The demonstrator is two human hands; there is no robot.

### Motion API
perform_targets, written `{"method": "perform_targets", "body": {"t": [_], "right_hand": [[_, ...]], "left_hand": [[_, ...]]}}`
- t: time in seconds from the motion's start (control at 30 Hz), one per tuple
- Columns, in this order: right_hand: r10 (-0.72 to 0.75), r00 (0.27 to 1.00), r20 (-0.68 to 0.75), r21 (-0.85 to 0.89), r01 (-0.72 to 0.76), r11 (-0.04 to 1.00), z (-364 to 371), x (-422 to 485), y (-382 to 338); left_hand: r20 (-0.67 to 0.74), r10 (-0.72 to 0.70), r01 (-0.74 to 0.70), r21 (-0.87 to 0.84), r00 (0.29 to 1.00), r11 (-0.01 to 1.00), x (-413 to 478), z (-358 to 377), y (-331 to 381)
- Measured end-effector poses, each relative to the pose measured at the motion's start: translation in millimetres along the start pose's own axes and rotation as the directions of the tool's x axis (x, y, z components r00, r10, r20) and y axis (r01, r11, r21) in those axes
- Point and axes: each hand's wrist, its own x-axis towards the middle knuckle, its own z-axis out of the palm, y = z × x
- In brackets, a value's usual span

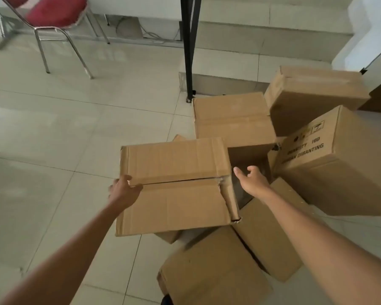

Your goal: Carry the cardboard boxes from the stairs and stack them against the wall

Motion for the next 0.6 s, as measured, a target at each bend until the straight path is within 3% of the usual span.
{"method": "perform_targets", "body": {"t": [0.17, 0.27, 0.37, 0.6], "right_hand": [[0.053, 0.998, -0.04, 0.1, -0.049, 0.994, 30.2, 39.5, -2.9], [0.084, 0.996, -0.014, 0.166, -0.08, 0.983, 49.2, 54.3, 3.8], [0.13, 0.991, 0.033, 0.2, -0.134, 0.971, 65.6, 61.3, 11.0], [0.131, 0.99, 0.052, 0.316, -0.141, 0.938, 87.7, 52.2, 21.1]], "left_hand": [[-0.038, -0.077, 0.073, -0.091, 0.996, 0.993, 45.6, 23.4, -20.0], [-0.081, -0.084, 0.077, -0.081, 0.993, 0.994, 60.6, 34.4, -26.4], [-0.163, -0.165, 0.133, -0.188, 0.973, 0.973, 71.5, 38.5, -34.6], [0.12, -0.266, 0.291, -0.379, 0.957, 0.878, 76.1, 40.1, -65.6]]}}
